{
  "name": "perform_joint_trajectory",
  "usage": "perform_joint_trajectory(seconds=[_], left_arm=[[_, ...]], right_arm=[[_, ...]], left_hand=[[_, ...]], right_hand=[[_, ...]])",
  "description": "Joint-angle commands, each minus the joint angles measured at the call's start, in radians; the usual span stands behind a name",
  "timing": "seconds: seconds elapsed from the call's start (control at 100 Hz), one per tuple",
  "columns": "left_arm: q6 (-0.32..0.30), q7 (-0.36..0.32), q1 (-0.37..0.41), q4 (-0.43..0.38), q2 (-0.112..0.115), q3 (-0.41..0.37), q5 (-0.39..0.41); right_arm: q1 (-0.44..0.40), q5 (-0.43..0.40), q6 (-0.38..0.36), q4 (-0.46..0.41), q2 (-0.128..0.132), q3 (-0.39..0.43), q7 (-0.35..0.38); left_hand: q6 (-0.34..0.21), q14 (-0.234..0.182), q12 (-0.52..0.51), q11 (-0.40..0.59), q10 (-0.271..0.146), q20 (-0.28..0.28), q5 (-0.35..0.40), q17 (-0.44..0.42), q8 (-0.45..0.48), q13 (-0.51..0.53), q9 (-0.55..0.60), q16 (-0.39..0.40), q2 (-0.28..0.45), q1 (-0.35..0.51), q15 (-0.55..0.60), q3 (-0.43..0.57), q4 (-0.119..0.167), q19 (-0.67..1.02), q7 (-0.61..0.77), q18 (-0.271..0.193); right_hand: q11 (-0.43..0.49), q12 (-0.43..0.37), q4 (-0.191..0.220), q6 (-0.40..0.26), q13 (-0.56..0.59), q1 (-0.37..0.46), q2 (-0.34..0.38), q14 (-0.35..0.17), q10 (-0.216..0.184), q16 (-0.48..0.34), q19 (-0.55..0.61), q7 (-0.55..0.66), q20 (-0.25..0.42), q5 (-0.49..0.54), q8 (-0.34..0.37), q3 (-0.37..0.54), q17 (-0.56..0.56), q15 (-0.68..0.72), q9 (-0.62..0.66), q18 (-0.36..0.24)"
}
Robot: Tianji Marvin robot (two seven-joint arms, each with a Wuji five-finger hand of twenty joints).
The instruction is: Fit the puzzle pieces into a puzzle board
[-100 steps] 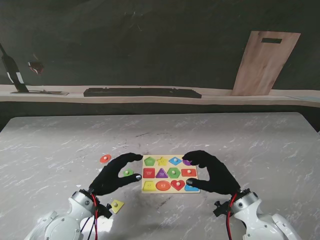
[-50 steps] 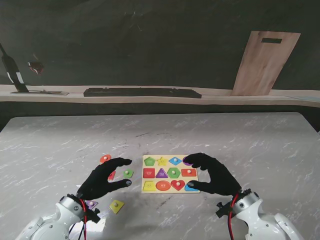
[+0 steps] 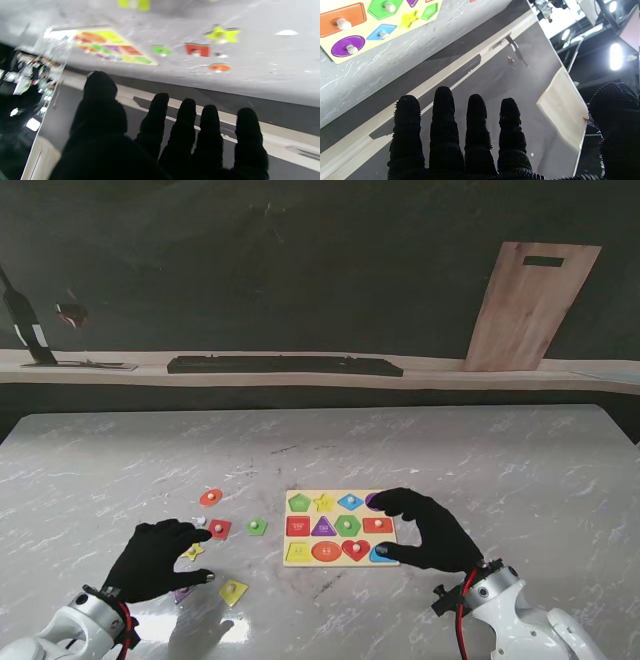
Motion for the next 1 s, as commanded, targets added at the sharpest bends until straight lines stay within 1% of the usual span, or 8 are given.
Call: perform_joint_trajectory(seconds=[0.0,0.13,0.28,0.45,0.53,0.66,0.84,0.99], left_arm=[[0.019,-0.017,0.028,-0.015,0.015,-0.022,0.018],[0.059,-0.044,0.052,-0.033,0.022,-0.043,0.094],[0.091,-0.104,0.064,-0.058,0.030,-0.055,0.150],[0.115,-0.186,0.042,-0.062,0.037,-0.048,0.159],[0.117,-0.234,0.028,-0.063,0.043,-0.041,0.166],[0.122,-0.272,0.015,-0.066,0.049,-0.023,0.205],[0.125,-0.271,-0.005,-0.050,0.052,0.001,0.236],[0.120,-0.265,-0.033,-0.026,0.057,0.027,0.290]], right_arm=[[-0.001,-0.006,0.000,-0.001,-0.002,-0.010,-0.003],[0.006,-0.003,0.011,0.000,0.000,-0.018,0.009],[0.008,0.003,0.019,0.000,0.003,-0.022,0.023],[0.010,-0.001,0.021,0.003,0.004,-0.024,0.026],[0.011,-0.005,0.022,0.004,0.004,-0.024,0.024],[0.012,-0.009,0.025,0.004,0.003,-0.025,0.020],[0.011,-0.009,0.028,0.002,0.003,-0.026,0.019],[0.011,-0.011,0.029,0.001,0.002,-0.025,0.016]], left_hand=[[-0.002,0.012,0.032,0.035,-0.003,0.040,0.024,0.013,0.024,0.036,0.037,0.032,0.024,0.010,0.046,-0.033,0.036,0.069,0.030,-0.081],[0.003,0.031,0.082,0.103,0.002,0.067,0.072,0.058,0.070,0.103,0.121,0.093,0.028,0.028,0.145,-0.032,0.037,0.195,0.116,-0.071],[0.004,0.055,0.170,0.223,0.008,0.103,0.126,0.127,0.151,0.197,0.236,0.180,0.076,0.025,0.303,-0.036,0.036,0.357,0.281,-0.061],[-0.002,0.065,0.234,0.309,0.013,0.119,0.151,0.163,0.223,0.243,0.299,0.220,0.087,0.043,0.402,-0.037,0.035,0.410,0.434,-0.045],[-0.011,0.057,0.247,0.326,0.005,0.122,0.140,0.173,0.244,0.251,0.306,0.223,0.056,0.068,0.416,-0.035,0.031,0.415,0.475,-0.048],[-0.026,0.045,0.254,0.334,-0.010,0.123,0.117,0.179,0.254,0.254,0.304,0.220,0.010,0.099,0.418,-0.031,0.029,0.419,0.507,-0.055],[-0.028,0.041,0.255,0.332,-0.012,0.123,0.104,0.176,0.251,0.250,0.297,0.216,0.002,0.107,0.414,-0.028,0.027,0.418,0.517,-0.059],[-0.032,0.038,0.261,0.342,-0.016,0.124,0.102,0.183,0.258,0.257,0.303,0.217,0.005,0.106,0.422,-0.029,0.025,0.421,0.540,-0.061]], right_hand=[[0.007,0.008,0.022,0.001,0.021,-0.032,0.002,0.005,0.001,0.015,0.014,0.001,0.014,0.014,0.011,0.003,-0.001,0.009,0.029,-0.007],[0.007,0.008,0.021,0.006,0.021,-0.028,0.002,0.006,0.003,0.015,0.016,0.006,0.015,0.026,0.013,0.001,-0.002,0.012,0.036,-0.007],[0.009,0.009,0.019,0.011,0.025,-0.022,-0.001,0.005,0.004,0.015,0.018,0.012,0.015,0.041,0.017,0.000,0.000,0.015,0.047,-0.007],[0.010,0.010,0.018,0.013,0.029,-0.019,-0.002,0.005,0.007,0.015,0.020,0.019,0.015,0.050,0.023,-0.001,0.001,0.018,0.055,-0.006],[0.011,0.011,0.018,0.014,0.030,-0.018,-0.002,0.005,0.007,0.015,0.021,0.020,0.015,0.053,0.025,-0.001,0.001,0.019,0.059,-0.006],[0.013,0.012,0.018,0.016,0.031,-0.013,-0.001,0.006,0.008,0.015,0.023,0.028,0.015,0.064,0.031,-0.002,0.003,0.021,0.065,-0.006],[0.015,0.013,0.018,0.018,0.035,-0.010,0.001,0.003,0.008,0.015,0.026,0.035,0.014,0.069,0.038,-0.004,0.004,0.024,0.068,-0.006],[0.015,0.014,0.019,0.016,0.036,-0.007,0.003,0.005,0.007,0.015,0.028,0.038,0.013,0.071,0.044,-0.006,0.005,0.026,0.071,-0.006]])
